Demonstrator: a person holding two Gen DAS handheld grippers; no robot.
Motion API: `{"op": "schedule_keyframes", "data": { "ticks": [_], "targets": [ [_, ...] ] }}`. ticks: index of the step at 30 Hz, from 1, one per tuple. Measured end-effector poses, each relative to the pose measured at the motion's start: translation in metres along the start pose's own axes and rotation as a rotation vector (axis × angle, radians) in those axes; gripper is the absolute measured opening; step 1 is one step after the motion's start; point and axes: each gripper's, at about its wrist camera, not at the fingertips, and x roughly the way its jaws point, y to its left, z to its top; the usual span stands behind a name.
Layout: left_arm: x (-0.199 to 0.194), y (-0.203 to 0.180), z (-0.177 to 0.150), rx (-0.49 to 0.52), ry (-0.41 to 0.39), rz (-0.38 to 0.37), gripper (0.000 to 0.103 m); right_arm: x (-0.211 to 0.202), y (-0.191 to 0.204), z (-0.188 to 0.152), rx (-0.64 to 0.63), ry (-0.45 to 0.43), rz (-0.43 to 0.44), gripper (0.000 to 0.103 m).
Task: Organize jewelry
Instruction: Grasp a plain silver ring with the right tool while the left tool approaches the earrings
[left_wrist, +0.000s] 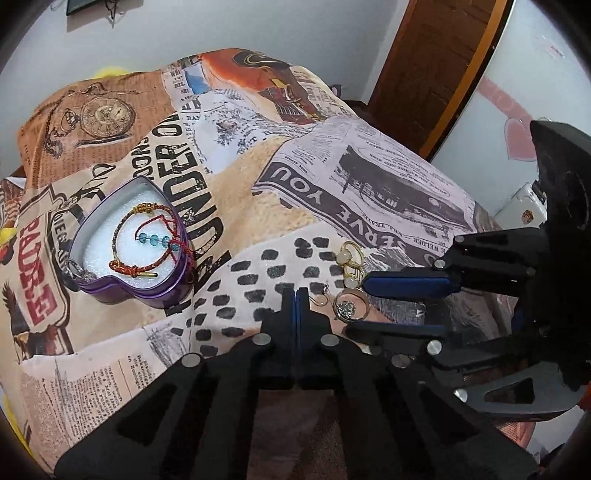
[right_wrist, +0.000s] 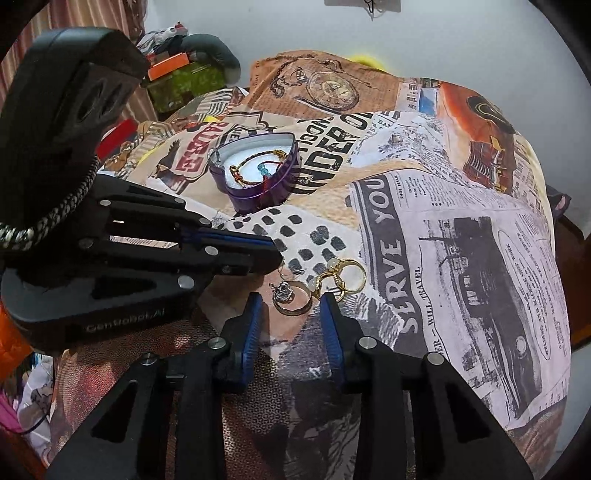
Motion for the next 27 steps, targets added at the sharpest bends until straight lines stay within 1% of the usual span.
{"op": "schedule_keyframes", "data": {
  "ticks": [3,6,8,11,14,17,19,24,27],
  "targets": [
    [-0.005,0.002,-0.002,-0.02,-0.024,0.033,0.0,0.001,-0.001,0.001,0.007,-0.003,-0.006,0.018],
    [-0.01,0.006,-0.003,-0.04,-0.039,0.058,0.0,0.001,-0.001,0.001,0.003,-0.006,-0.012,0.018],
    [-0.014,0.007,-0.005,-0.036,-0.041,0.078,0.0,0.0,0.002,0.001,-0.013,-0.008,-0.024,0.018],
    [-0.021,0.004,-0.008,-0.006,-0.038,0.063,0.0,-0.003,0.005,-0.002,-0.039,-0.006,-0.034,0.018],
    [-0.027,-0.003,-0.008,0.025,-0.036,0.07,0.0,-0.008,0.004,-0.006,-0.042,-0.006,-0.03,0.018],
    [-0.028,-0.014,-0.007,0.056,-0.025,0.06,0.01,-0.014,0.003,-0.01,-0.038,-0.004,-0.026,0.018],
    [-0.026,-0.022,-0.006,0.075,-0.018,0.059,0.018,-0.016,0.003,-0.011,-0.037,-0.002,-0.025,0.018],
    [-0.009,-0.034,-0.006,0.081,0.031,0.037,0.018,-0.022,0.004,-0.018,-0.05,0.001,-0.036,0.018],
    [-0.001,-0.035,-0.006,0.081,0.039,0.041,0.018,-0.023,0.005,-0.021,-0.065,-0.001,-0.052,0.018]
  ]
}}
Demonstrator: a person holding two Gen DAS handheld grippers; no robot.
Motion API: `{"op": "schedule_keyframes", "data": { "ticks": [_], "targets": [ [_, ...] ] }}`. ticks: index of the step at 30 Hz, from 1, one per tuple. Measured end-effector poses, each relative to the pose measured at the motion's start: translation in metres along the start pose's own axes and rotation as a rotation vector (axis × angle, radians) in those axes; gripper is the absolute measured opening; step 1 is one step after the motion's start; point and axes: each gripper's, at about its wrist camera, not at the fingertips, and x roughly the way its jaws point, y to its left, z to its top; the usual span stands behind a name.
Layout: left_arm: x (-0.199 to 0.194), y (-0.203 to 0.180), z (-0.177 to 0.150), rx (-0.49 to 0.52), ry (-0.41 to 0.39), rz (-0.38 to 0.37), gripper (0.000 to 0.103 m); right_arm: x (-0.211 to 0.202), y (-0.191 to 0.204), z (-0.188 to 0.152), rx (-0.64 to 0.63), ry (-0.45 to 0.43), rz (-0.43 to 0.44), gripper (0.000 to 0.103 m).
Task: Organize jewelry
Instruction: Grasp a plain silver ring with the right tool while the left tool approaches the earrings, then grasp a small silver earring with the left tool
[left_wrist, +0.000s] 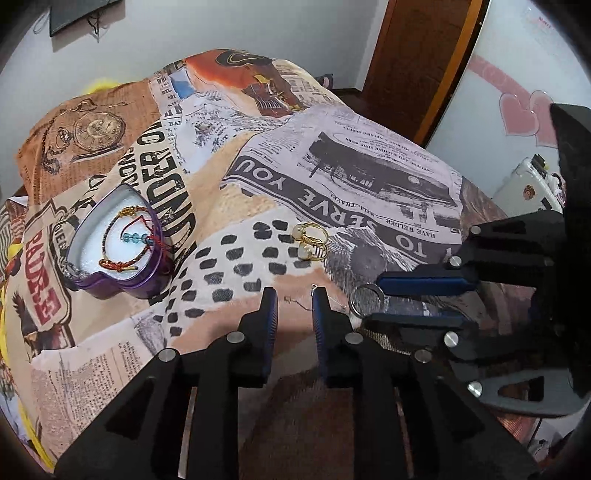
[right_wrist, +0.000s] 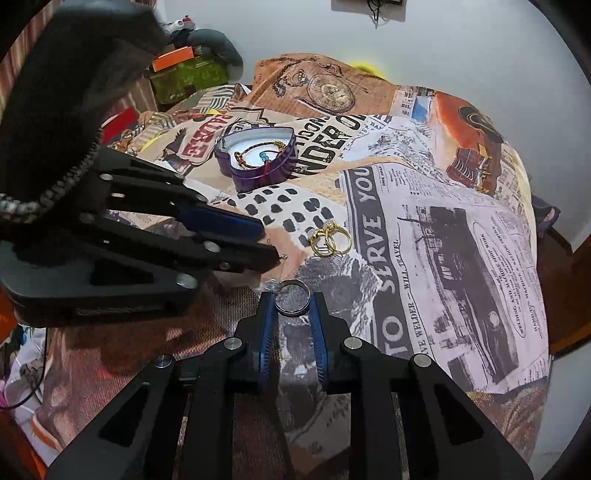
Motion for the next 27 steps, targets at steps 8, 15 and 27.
{"op": "schedule_keyframes", "data": {
  "ticks": [8,15,27],
  "targets": [
    [0.006,0.002,0.001,-0.012,0.001,-0.011,0.007,0.001,-0.001,-0.003,0.01,-0.012,0.006,0.018],
    [-0.003,0.008,-0.003,-0.045,-0.025,-0.013,0.0,-0.002,0.001,-0.004,0.013,-0.025,0.0,0.018],
    [-0.048,0.018,-0.006,-0.077,-0.142,0.028,0.0,-0.001,0.006,0.001,0.002,-0.027,-0.037,0.022]
  ]
}}
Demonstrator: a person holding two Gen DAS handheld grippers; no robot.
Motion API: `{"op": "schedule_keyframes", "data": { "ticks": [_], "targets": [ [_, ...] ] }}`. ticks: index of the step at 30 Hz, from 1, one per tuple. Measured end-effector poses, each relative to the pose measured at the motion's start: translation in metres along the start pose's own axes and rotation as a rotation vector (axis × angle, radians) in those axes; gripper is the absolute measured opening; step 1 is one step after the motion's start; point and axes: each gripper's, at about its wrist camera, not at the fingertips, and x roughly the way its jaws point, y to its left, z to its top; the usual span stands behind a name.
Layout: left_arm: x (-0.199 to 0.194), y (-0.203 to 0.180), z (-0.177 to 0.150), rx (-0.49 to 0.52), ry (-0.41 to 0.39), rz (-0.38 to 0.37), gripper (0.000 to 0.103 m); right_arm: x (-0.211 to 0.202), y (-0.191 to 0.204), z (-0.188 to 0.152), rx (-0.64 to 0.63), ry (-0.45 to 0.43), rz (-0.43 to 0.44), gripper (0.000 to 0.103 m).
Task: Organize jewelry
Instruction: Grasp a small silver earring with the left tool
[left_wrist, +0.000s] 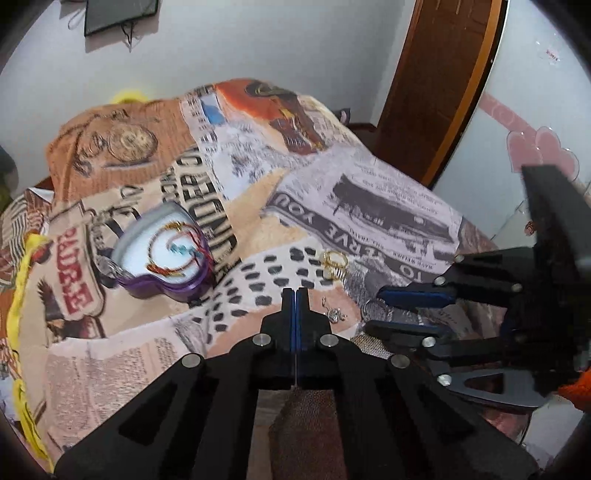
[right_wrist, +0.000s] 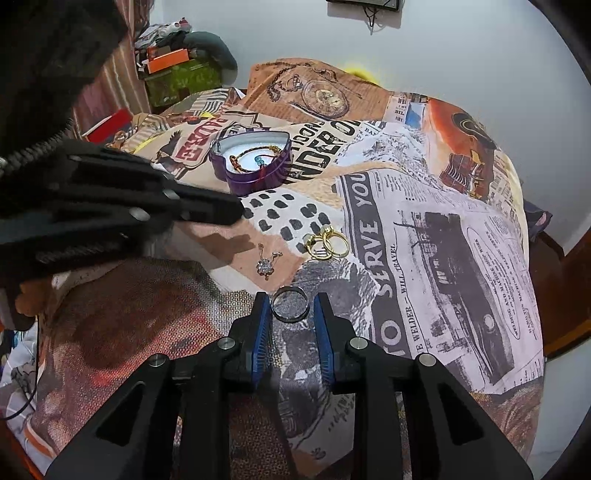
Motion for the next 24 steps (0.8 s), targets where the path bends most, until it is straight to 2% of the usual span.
{"op": "schedule_keyframes", "data": {
  "ticks": [3,6,14,17,19,24],
  "targets": [
    [-0.006,-0.001,0.002,0.015,0.004,-0.018,0.0,0.002,0.001,0.001,0.002,-0.005,0.006,0.022],
    [-0.006,-0.005,0.0,0.028,0.02,0.0,0.001,0.003,0.0,0.002,0.009,-0.006,0.014,0.02],
    [0.017,-0.015,-0.011,0.025,0.116,-0.035,0.006,-0.004,-0.003,-0.002,0.022,-0.014,0.008,0.02],
    [0.025,-0.023,-0.012,0.036,0.14,-0.049,0.016,-0.011,-0.01,-0.004,0.044,-0.022,0.005,0.02],
    [0.029,-0.029,-0.012,0.052,0.147,-0.05,0.03,-0.014,-0.014,-0.006,0.055,-0.025,0.003,0.02],
    [0.038,-0.037,-0.008,0.066,0.146,-0.03,0.031,-0.023,-0.021,-0.009,0.082,-0.038,-0.001,0.02]
  ]
}}
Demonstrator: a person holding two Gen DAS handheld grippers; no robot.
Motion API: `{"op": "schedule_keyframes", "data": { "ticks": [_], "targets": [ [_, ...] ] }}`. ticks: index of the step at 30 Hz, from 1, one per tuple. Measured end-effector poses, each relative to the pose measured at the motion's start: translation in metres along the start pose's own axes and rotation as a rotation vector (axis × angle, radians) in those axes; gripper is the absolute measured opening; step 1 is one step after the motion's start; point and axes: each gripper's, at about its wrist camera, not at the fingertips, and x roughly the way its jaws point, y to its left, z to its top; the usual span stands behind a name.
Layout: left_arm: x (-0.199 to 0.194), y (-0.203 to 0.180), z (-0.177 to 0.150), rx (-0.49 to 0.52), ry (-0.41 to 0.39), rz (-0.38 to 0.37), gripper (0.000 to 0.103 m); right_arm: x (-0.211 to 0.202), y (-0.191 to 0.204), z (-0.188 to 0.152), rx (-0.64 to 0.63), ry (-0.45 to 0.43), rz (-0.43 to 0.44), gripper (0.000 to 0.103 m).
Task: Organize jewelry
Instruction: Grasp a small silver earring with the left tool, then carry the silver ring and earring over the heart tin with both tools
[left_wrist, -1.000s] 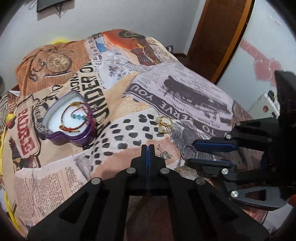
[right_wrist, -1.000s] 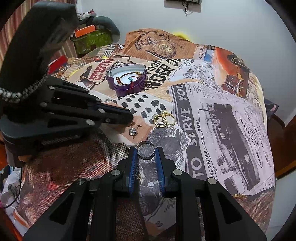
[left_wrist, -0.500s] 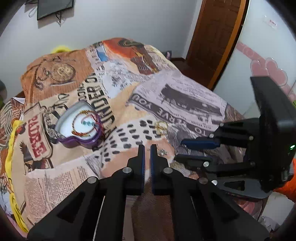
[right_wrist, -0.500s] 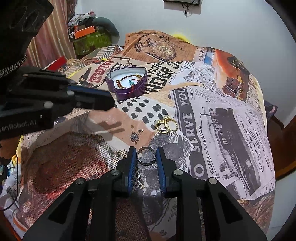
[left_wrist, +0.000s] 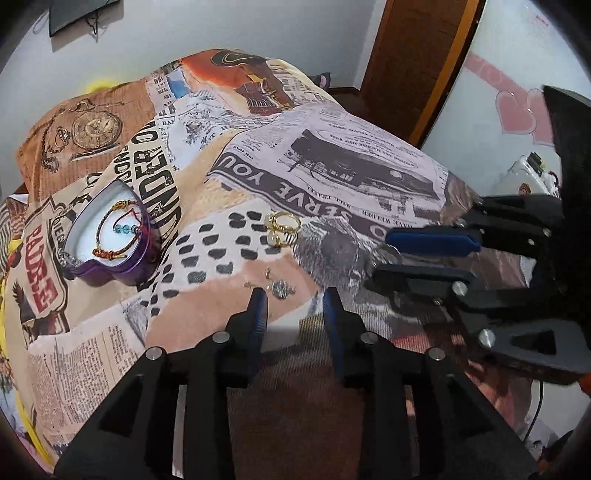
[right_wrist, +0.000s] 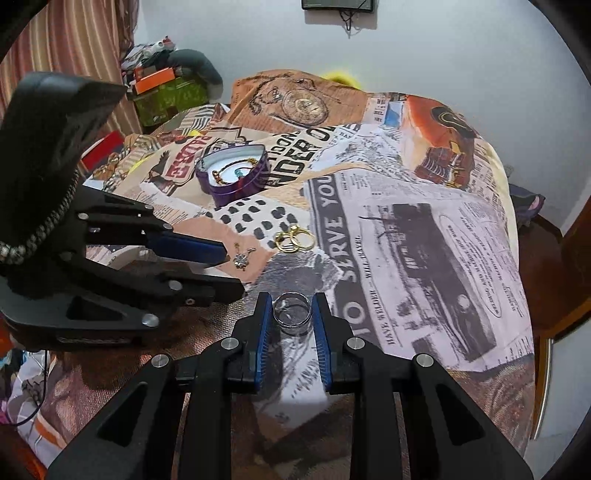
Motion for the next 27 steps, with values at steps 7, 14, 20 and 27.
{"op": "schedule_keyframes", "data": {
  "ticks": [7,14,20,27],
  "targets": [
    [0.005,0.003,0.003,-0.031,-0.02,0.04,0.012,-0.004,0.0,-0.001,0.008,-0.016,0.006,0.02],
    [-0.014,0.006,-0.004,-0.029,-0.073,0.082,0.012,-0.007,0.002,0.006,0.015,-0.036,0.014,0.02],
    [-0.044,0.027,-0.002,-0.077,-0.148,0.101,0.012,-0.012,0.01,0.021,0.003,-0.068,0.017,0.02],
    [-0.085,0.06,0.001,-0.133,-0.25,0.15,0.012,-0.012,0.022,0.043,-0.013,-0.108,0.029,0.02]
  ]
}}
